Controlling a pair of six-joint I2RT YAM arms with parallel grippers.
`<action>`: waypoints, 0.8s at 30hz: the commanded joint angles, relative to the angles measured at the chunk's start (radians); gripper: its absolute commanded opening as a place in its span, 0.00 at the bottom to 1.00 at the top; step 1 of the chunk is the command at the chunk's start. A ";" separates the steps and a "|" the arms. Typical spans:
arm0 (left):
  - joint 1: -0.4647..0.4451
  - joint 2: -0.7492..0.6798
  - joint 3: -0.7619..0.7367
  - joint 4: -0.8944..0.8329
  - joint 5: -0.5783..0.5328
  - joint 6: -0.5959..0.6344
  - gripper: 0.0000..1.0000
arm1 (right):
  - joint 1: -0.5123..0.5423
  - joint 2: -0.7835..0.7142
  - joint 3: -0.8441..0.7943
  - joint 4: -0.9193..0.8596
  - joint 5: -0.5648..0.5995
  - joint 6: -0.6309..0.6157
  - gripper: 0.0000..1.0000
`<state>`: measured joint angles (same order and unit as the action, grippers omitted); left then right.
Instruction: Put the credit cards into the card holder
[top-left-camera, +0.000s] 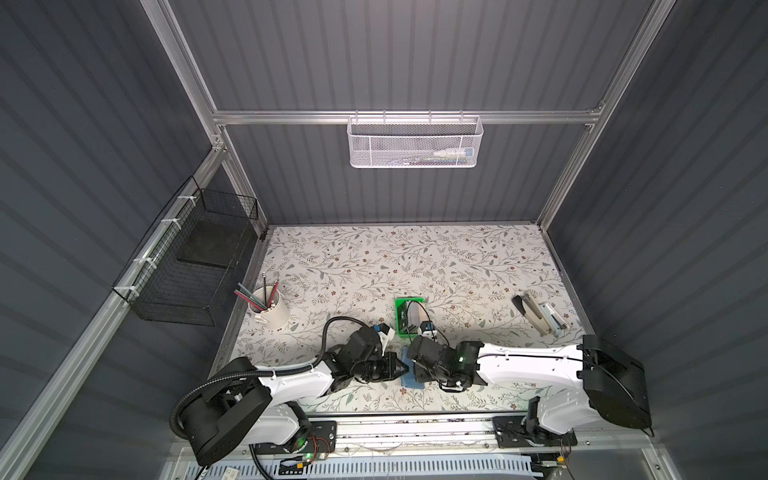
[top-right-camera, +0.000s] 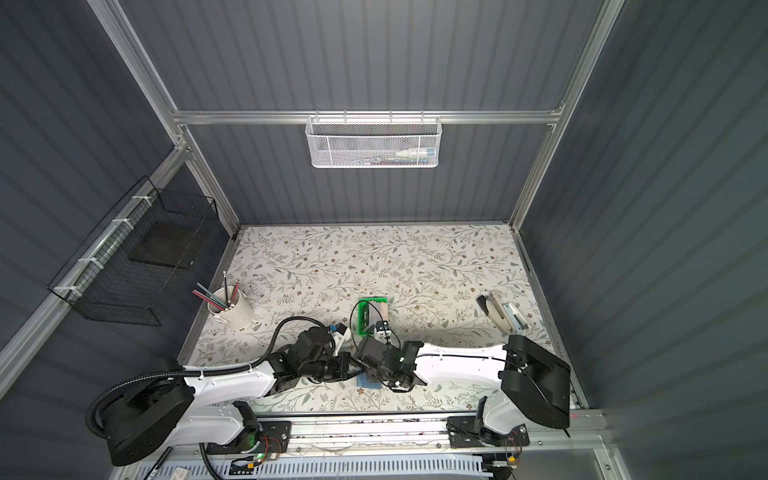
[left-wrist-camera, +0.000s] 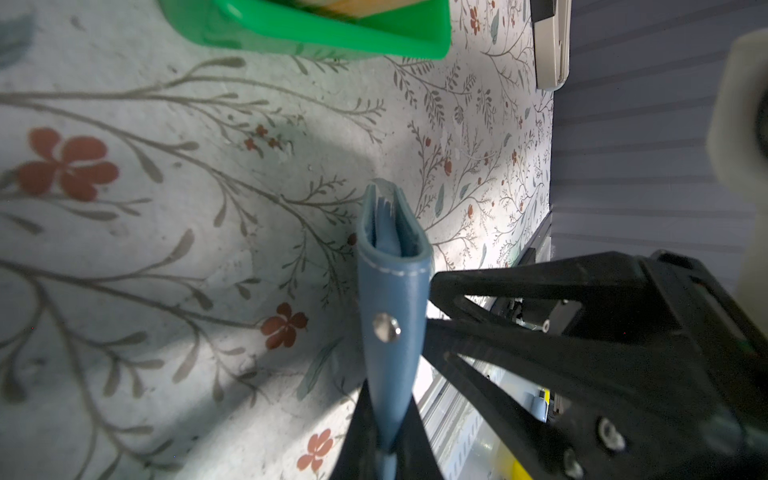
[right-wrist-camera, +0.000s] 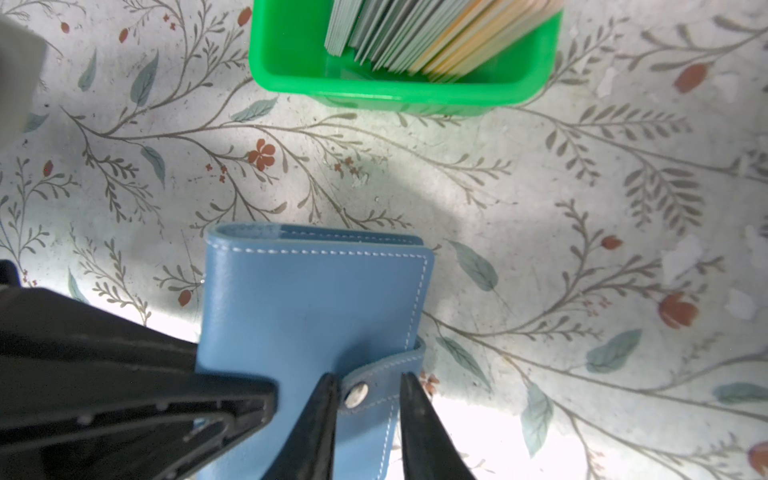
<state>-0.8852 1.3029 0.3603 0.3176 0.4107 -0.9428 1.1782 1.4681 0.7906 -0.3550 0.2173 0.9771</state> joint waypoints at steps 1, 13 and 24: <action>-0.007 0.009 0.019 0.003 -0.004 0.020 0.02 | -0.003 -0.006 -0.011 -0.042 0.035 -0.002 0.28; -0.010 0.018 0.026 0.006 -0.006 0.020 0.02 | -0.003 0.005 -0.013 -0.051 0.048 0.016 0.24; -0.015 0.016 0.028 0.001 -0.013 0.019 0.02 | -0.004 -0.037 -0.035 0.040 0.009 -0.010 0.22</action>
<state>-0.8955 1.3140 0.3641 0.3210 0.4084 -0.9428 1.1778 1.4494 0.7753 -0.3370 0.2283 0.9836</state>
